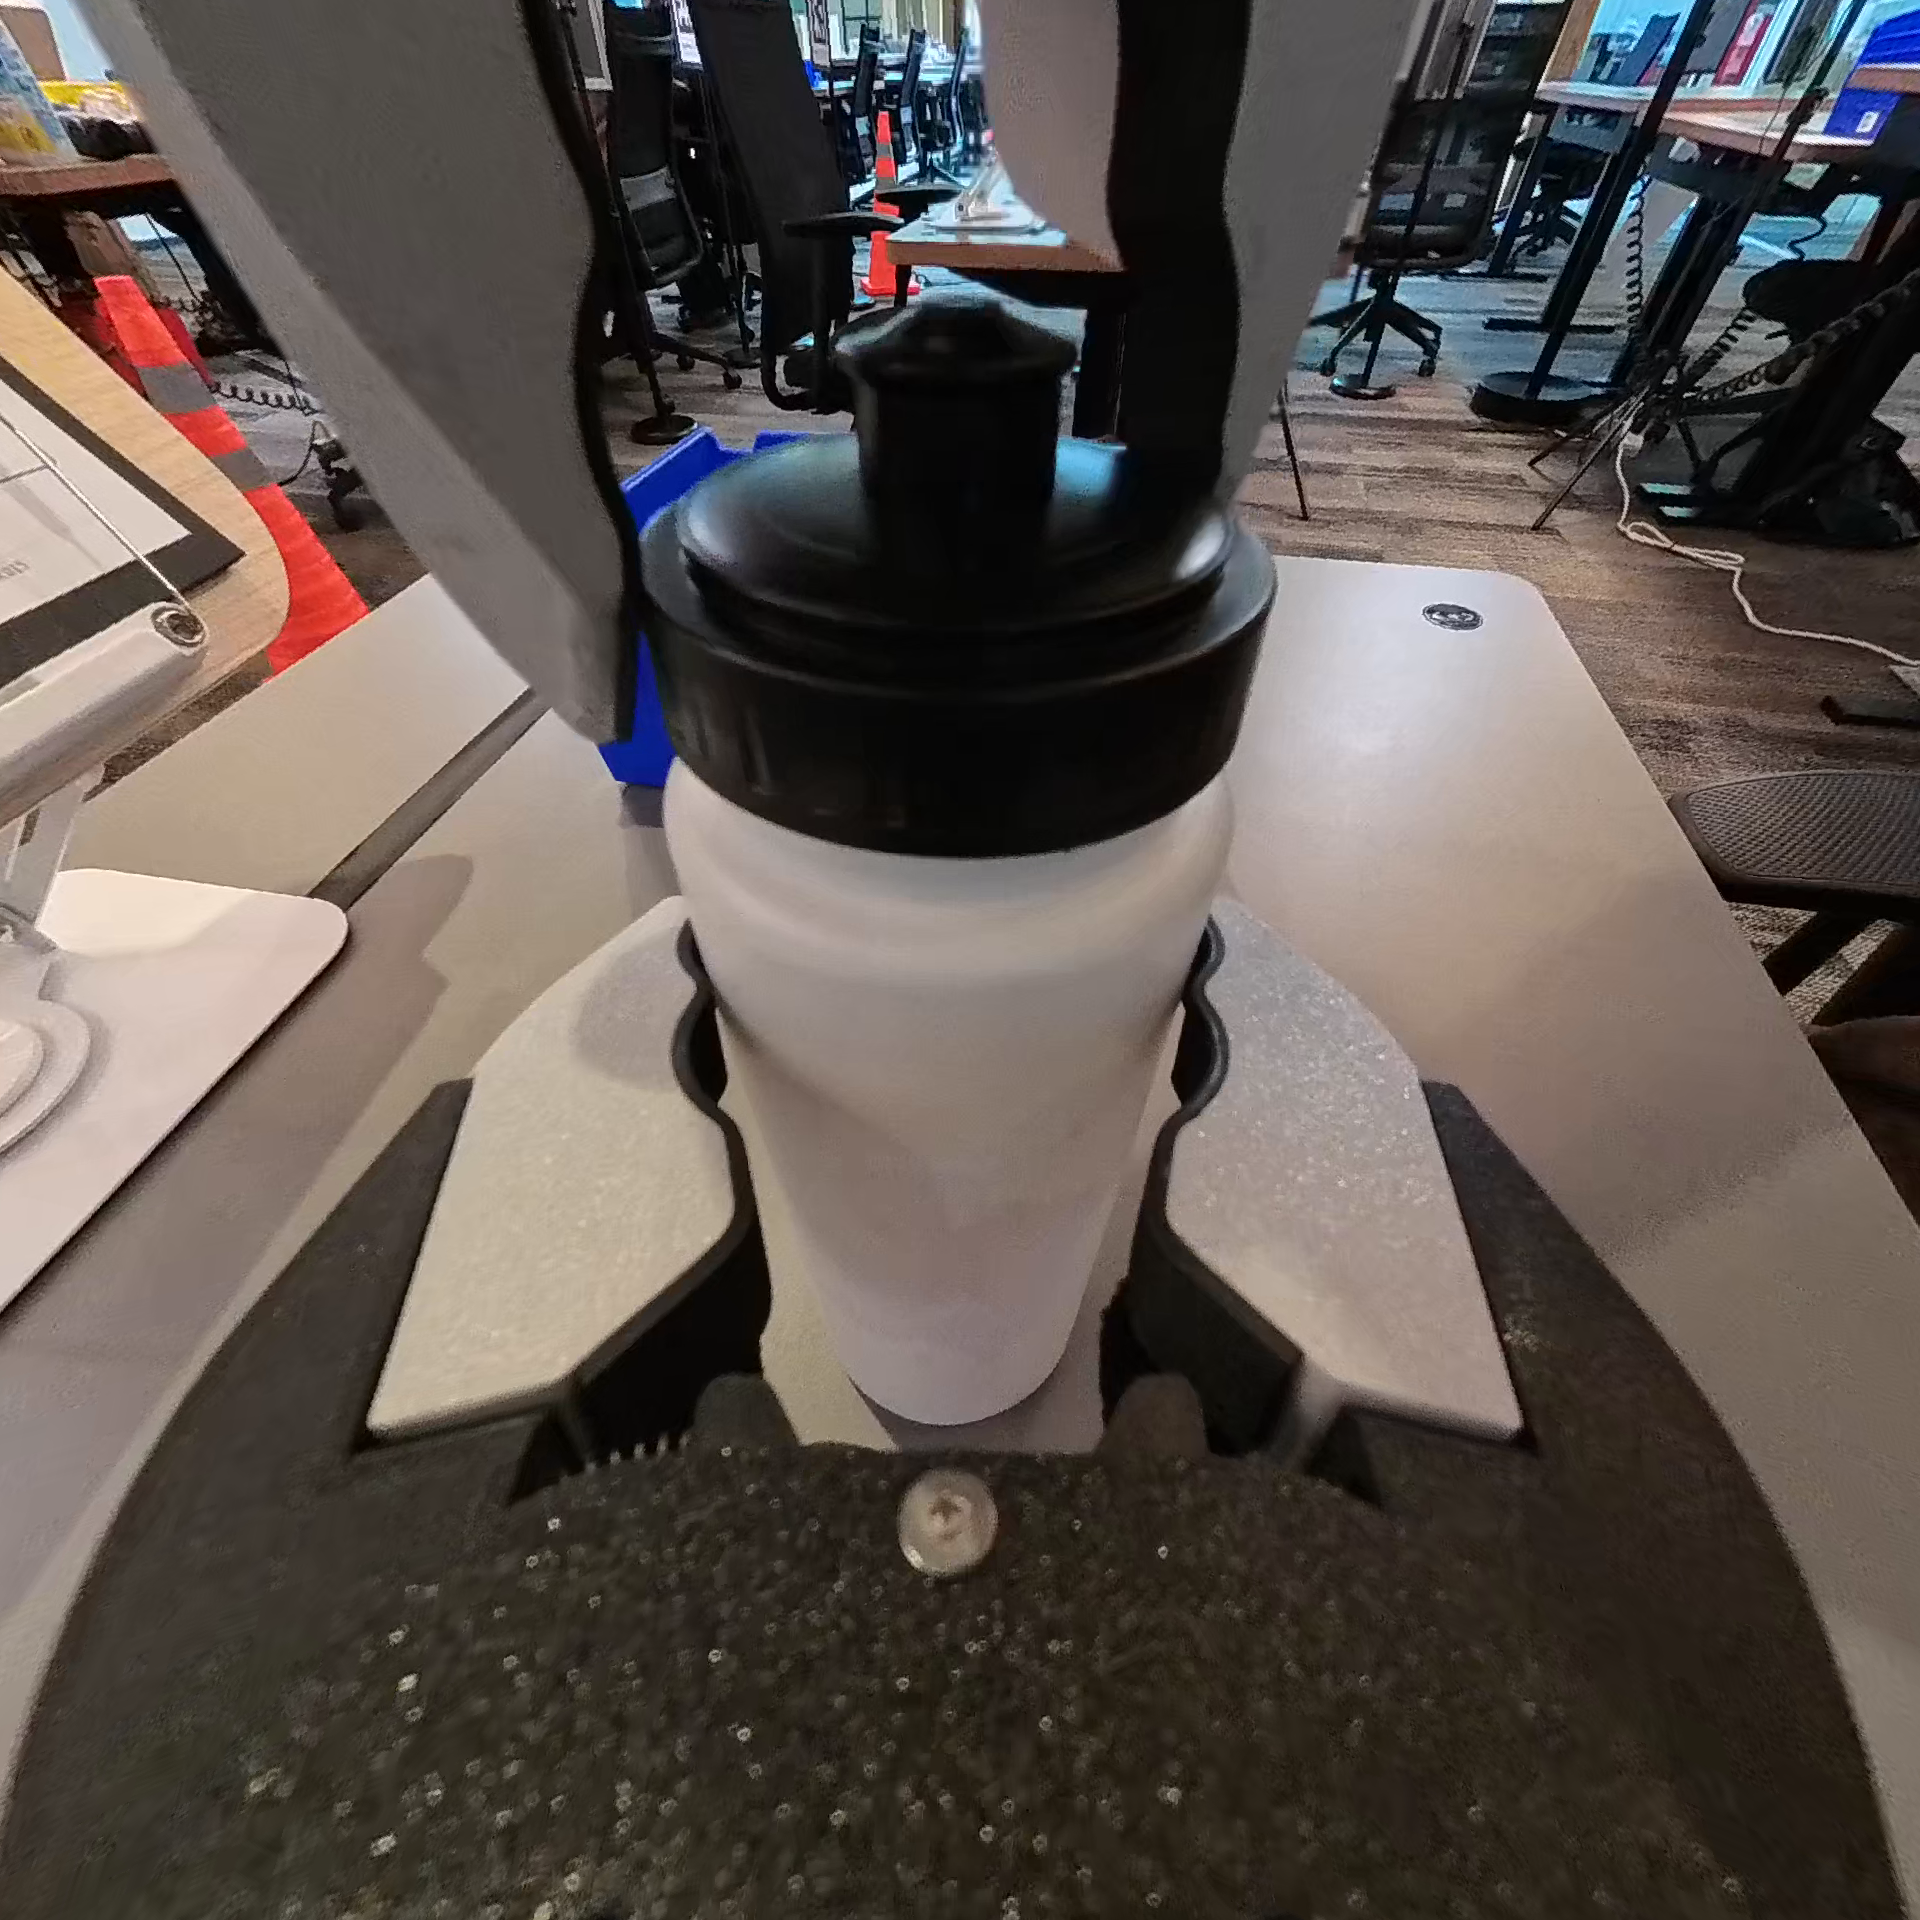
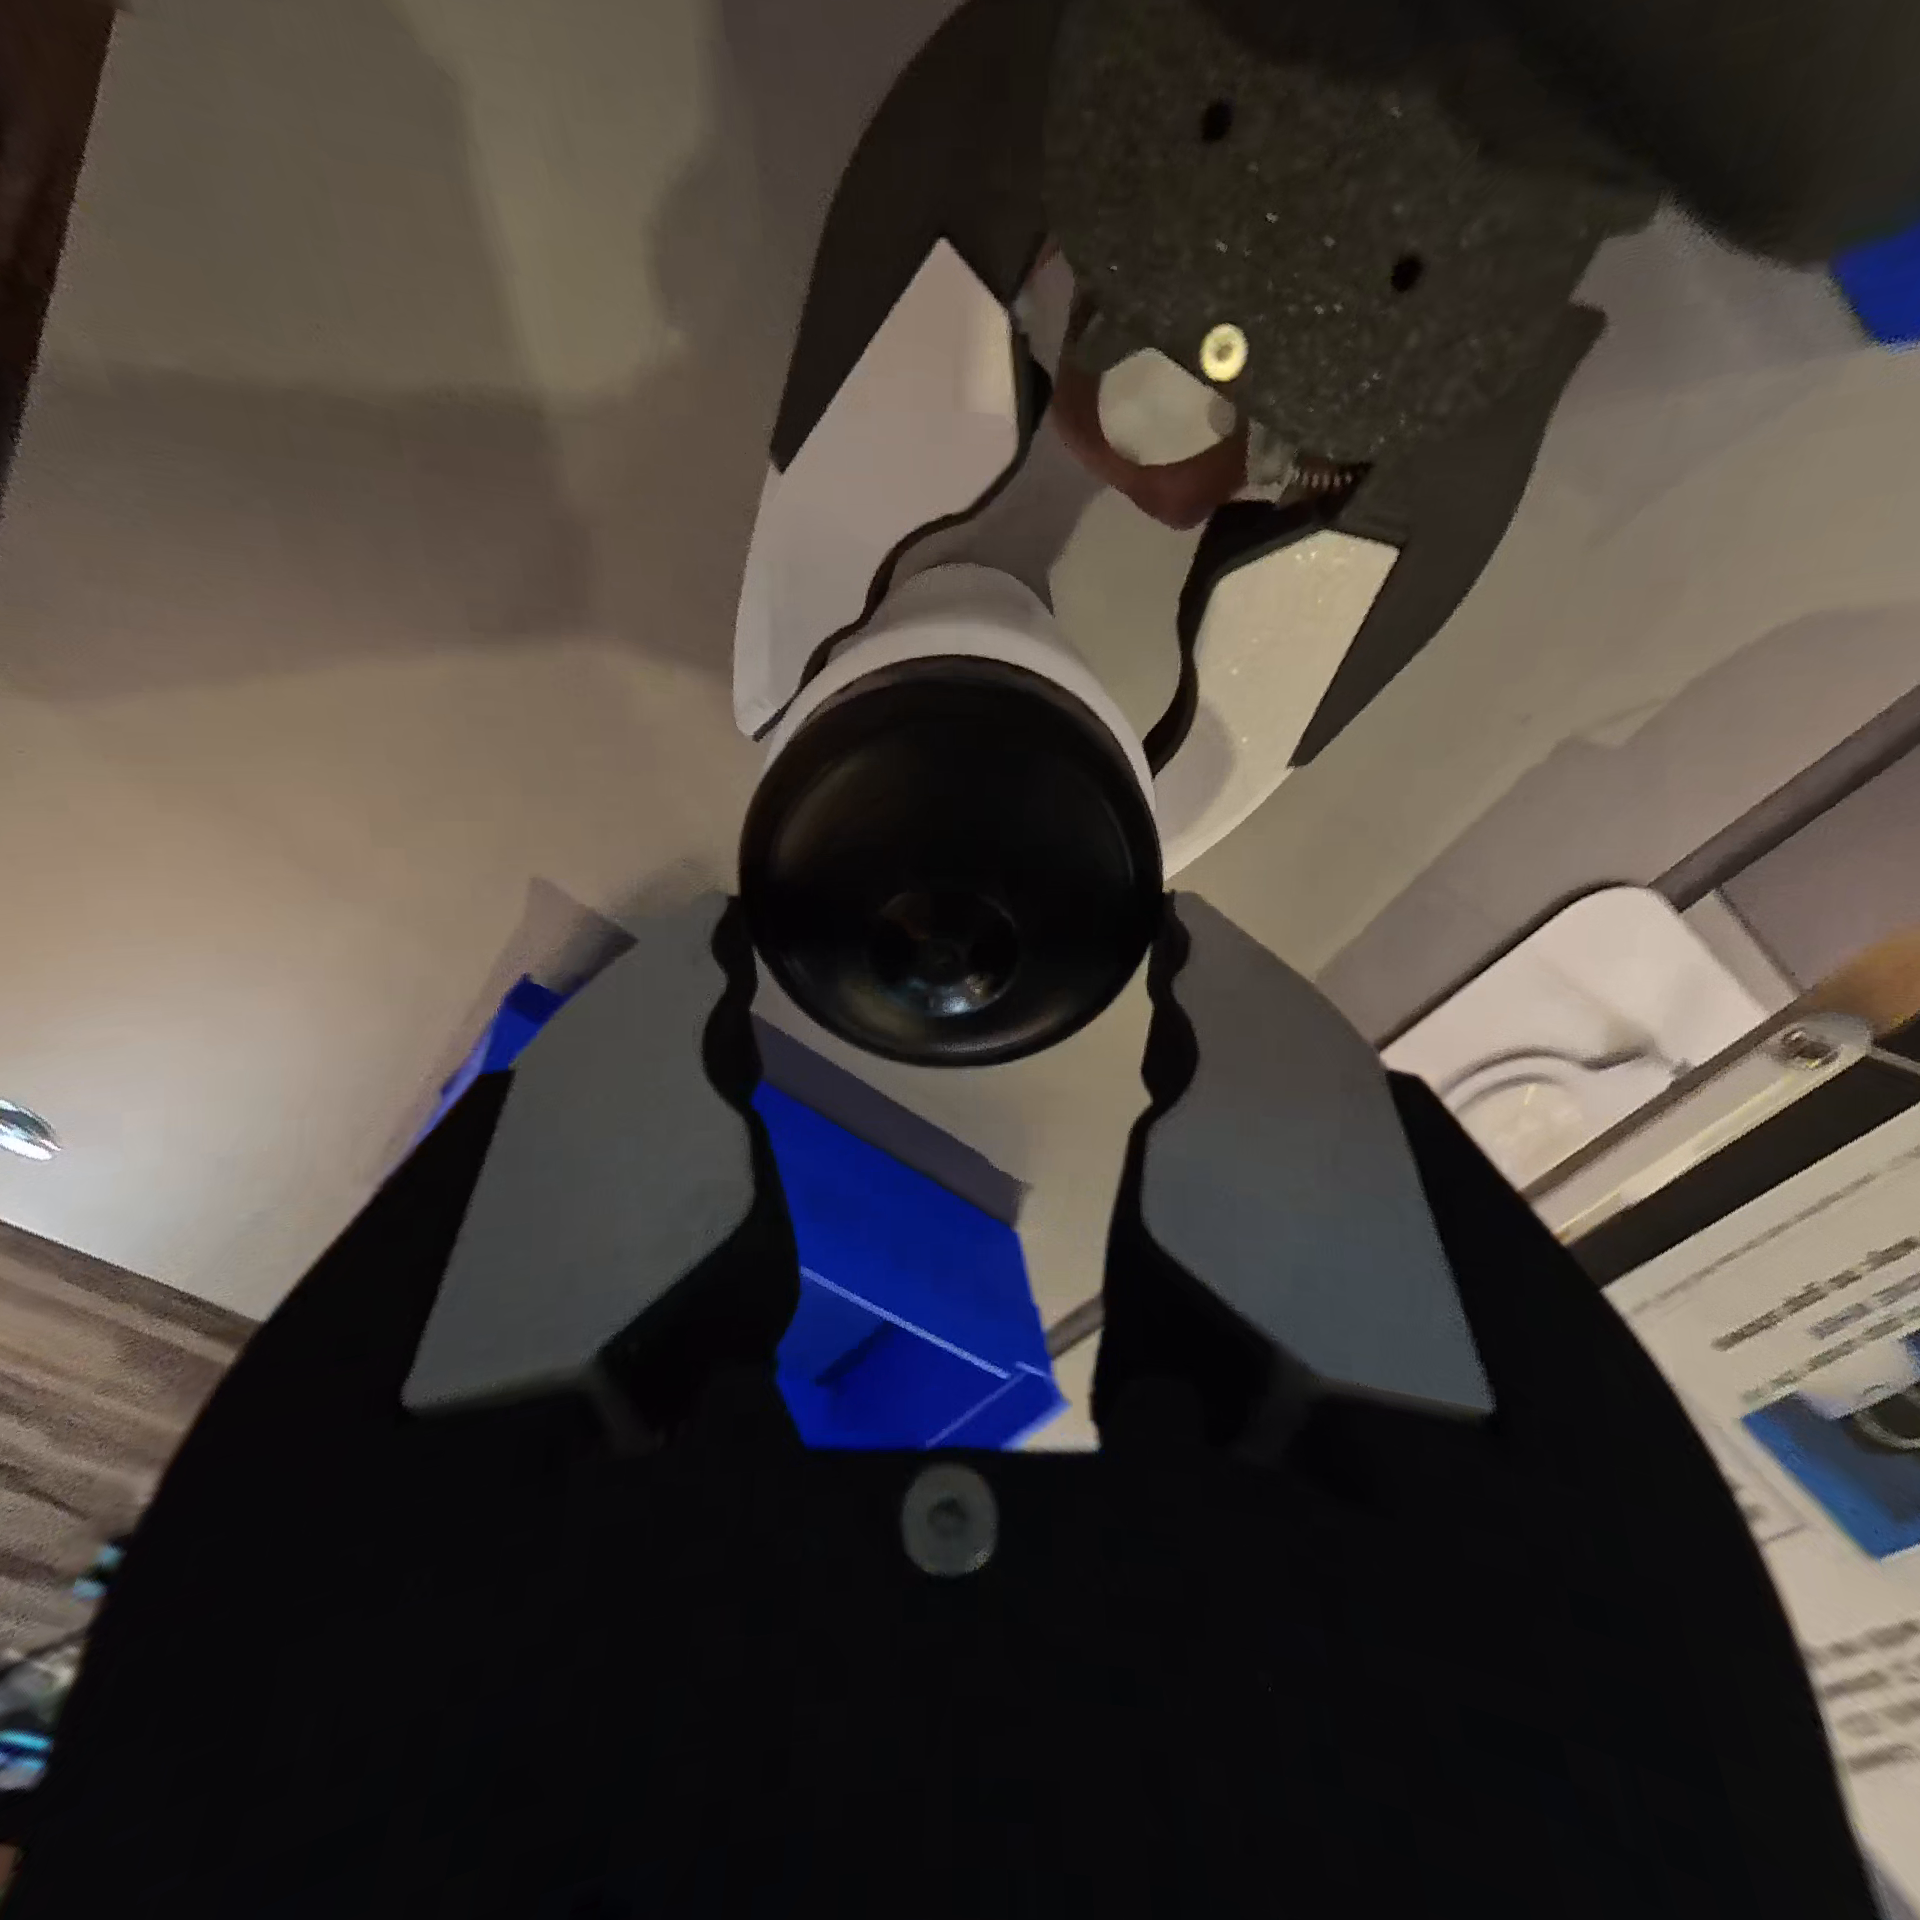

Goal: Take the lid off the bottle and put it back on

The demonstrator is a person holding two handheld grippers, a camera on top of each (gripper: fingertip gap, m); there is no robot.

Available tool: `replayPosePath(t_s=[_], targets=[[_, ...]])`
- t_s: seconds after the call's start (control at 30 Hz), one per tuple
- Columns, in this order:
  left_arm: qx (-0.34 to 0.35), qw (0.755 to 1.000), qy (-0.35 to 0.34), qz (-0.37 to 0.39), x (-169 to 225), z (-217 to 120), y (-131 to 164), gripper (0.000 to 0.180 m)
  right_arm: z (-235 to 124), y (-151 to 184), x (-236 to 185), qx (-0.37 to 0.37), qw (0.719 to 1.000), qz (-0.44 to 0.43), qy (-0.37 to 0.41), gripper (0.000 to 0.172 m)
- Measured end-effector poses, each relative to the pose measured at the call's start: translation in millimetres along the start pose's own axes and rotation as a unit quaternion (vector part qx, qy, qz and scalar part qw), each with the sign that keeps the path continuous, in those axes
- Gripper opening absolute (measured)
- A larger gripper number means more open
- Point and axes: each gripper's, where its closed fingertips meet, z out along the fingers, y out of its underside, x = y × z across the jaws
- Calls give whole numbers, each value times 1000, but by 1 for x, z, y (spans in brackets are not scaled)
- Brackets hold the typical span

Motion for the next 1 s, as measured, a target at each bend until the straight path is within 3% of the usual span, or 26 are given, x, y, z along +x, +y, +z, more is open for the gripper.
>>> replayPosePath(t_s=[0.4, 0.7, 1.0], targets=[[5, 1000, 6, -9, -1, -1, 0, 85, -3, 0, 6, -55, 984, -167, 30, 73], [2, 1000, 7, -7, 0, -1, 1, 85, -2, -6, 2, -61, 994, -86, -35, 73], [2, 1000, 6, -7, -1, -1, 1, 85, -2, -6, 3, 11, 996, -86, -26, 73]])
